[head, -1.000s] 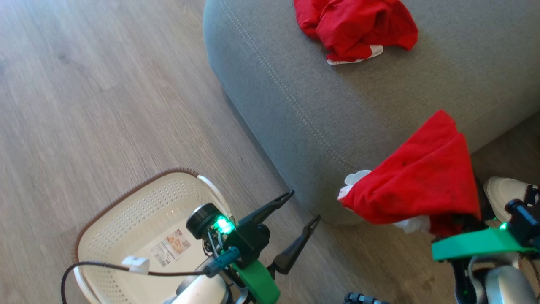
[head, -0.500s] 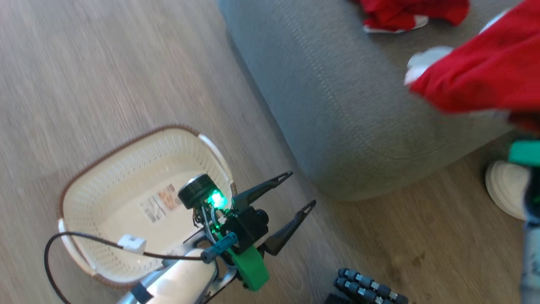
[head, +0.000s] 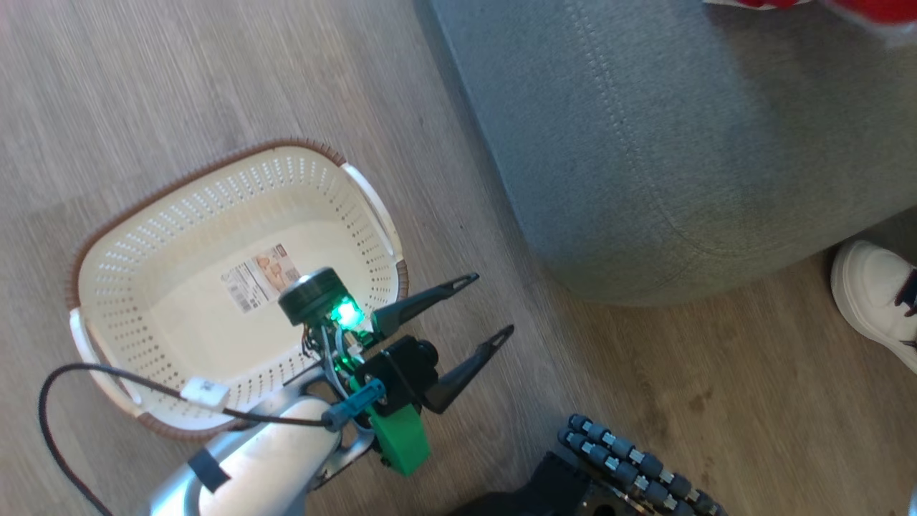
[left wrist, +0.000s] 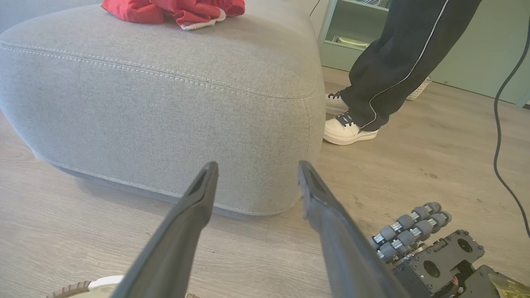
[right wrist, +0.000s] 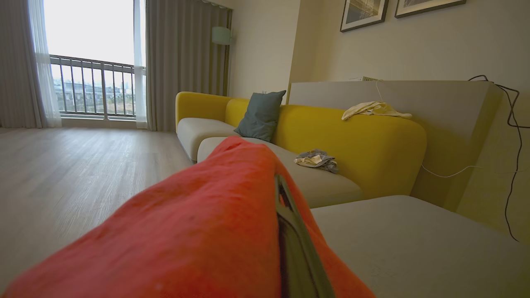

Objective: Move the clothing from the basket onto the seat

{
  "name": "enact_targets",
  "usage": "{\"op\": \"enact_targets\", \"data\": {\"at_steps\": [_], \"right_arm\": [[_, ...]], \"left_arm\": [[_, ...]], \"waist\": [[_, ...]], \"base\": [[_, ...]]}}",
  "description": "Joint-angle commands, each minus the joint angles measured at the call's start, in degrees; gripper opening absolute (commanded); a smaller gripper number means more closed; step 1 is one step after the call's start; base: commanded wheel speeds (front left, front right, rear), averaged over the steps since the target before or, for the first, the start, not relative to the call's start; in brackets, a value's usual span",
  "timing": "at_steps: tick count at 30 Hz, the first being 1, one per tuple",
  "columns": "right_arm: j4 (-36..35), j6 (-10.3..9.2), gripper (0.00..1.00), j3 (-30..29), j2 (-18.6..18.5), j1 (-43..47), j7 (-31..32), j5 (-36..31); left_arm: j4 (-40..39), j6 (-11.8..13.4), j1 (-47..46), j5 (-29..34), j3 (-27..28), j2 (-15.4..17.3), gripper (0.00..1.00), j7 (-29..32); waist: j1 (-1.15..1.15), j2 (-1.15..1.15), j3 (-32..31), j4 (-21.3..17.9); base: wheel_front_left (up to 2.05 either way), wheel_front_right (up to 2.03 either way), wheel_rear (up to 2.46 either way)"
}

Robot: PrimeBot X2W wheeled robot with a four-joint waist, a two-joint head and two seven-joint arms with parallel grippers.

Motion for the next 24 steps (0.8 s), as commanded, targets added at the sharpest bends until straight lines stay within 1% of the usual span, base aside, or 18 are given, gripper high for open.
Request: {"op": "enact_targets", "data": {"at_steps": [1, 6, 14, 18, 22, 24], "right_arm": [[-0.29, -0.01, 0.0, 0.22, -3.16, -2.76, -0.35, 0.56], [5.72, -0.01, 0.0, 0.04, -6.71, -10.04, -0.35, 1.89], [18.0, -0.01, 0.0, 0.95, -11.96, -18.64, -0.35, 0.66], [23.84, -0.01, 0.0, 0.62, -13.4, -22.55, -0.35, 0.08], [31.44, -0.01, 0.0, -0.58, -14.86, -26.45, -0.35, -1.92], [34.49, -0.01, 0.0, -1.02, -14.85, -28.5, -0.35, -3.29]], "left_arm": [[-2.24, -0.08, -1.04, 0.13, 0.85, 0.62, 1.0, -0.29], [-3.26, -0.08, -2.04, 0.46, 1.36, 1.0, 1.0, -0.29], [-3.58, -0.08, -2.31, 0.63, 0.33, 1.01, 1.0, -0.29], [-3.59, -0.08, -2.94, 0.61, 0.31, 1.08, 1.0, -0.29], [-3.93, -0.08, -3.75, 1.01, -0.02, 1.04, 1.0, -0.29], [-4.1, -0.08, -3.66, 0.99, 0.45, 0.79, 1.0, -0.29]], "waist": [[-0.02, 0.0, 1.48, 0.33], [-0.02, 0.0, 4.68, 1.1], [-0.02, 0.0, 6.9, 3.13], [-0.02, 0.0, 8.33, 4.24], [-0.02, 0.0, 9.59, 5.63], [-0.02, 0.0, 10.06, 6.31]], "base": [[0.0, 0.0, 0.0], [0.0, 0.0, 0.0], [0.0, 0.0, 0.0], [0.0, 0.0, 0.0], [0.0, 0.0, 0.0], [0.0, 0.0, 0.0]]}}
